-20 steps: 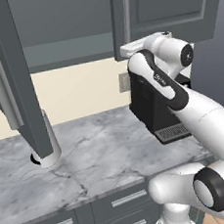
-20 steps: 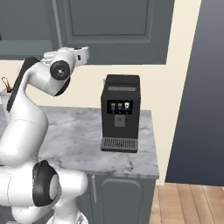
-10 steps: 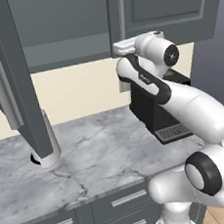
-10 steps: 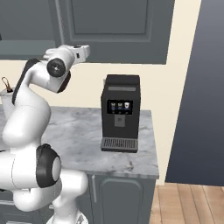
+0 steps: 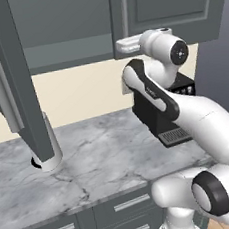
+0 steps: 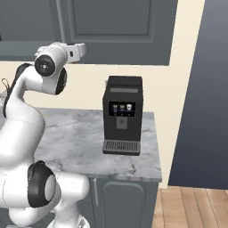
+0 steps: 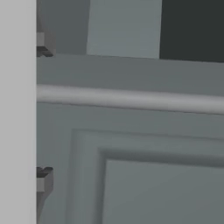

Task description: Open the cabinet. Pick the dish brush and place it next to the sink. Then close the cabinet.

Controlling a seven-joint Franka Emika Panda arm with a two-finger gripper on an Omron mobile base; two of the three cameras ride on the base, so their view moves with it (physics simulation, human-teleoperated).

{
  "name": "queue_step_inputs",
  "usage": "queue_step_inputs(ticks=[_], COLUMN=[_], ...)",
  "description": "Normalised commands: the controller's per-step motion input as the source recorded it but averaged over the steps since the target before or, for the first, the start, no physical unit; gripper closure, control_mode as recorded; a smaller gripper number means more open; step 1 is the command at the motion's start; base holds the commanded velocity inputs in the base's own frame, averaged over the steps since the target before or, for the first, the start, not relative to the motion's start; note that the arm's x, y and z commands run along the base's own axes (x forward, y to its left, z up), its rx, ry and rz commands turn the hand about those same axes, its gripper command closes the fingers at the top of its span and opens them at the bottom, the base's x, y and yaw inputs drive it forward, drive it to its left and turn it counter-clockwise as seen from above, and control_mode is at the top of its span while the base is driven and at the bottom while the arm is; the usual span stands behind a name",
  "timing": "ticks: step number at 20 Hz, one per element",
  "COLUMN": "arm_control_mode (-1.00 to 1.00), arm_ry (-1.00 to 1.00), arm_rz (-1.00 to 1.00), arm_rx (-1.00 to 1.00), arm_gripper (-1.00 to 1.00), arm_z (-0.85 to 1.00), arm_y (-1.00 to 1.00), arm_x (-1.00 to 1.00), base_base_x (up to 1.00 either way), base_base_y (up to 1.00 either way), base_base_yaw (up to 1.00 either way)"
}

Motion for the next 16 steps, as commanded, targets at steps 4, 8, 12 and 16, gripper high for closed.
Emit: queue_step_inputs(ticks=[4, 8, 12, 16], arm_control_mode=[-1.00, -1.00, -1.00, -1.00], arm_ry=[0.13, 0.50, 0.61, 0.30], arm_rz=[0.00, 0.00, 0.00, 0.00], arm_rx=[0.00, -0.07, -0.13, -0.04], arm_gripper=[-1.00, -1.00, -1.00, -1.00], arm_z=[0.28, 0.11, 0.00, -0.33], arm_y=[0.00, 0.00, 0.00, 0.00], arm_x=[-0.73, -0.59, -0.52, -0.34], base_base_x=[0.00, 0.00, 0.00, 0.00], base_base_y=[0.00, 0.00, 0.00, 0.00], base_base_yaw=[0.00, 0.00, 0.00, 0.00])
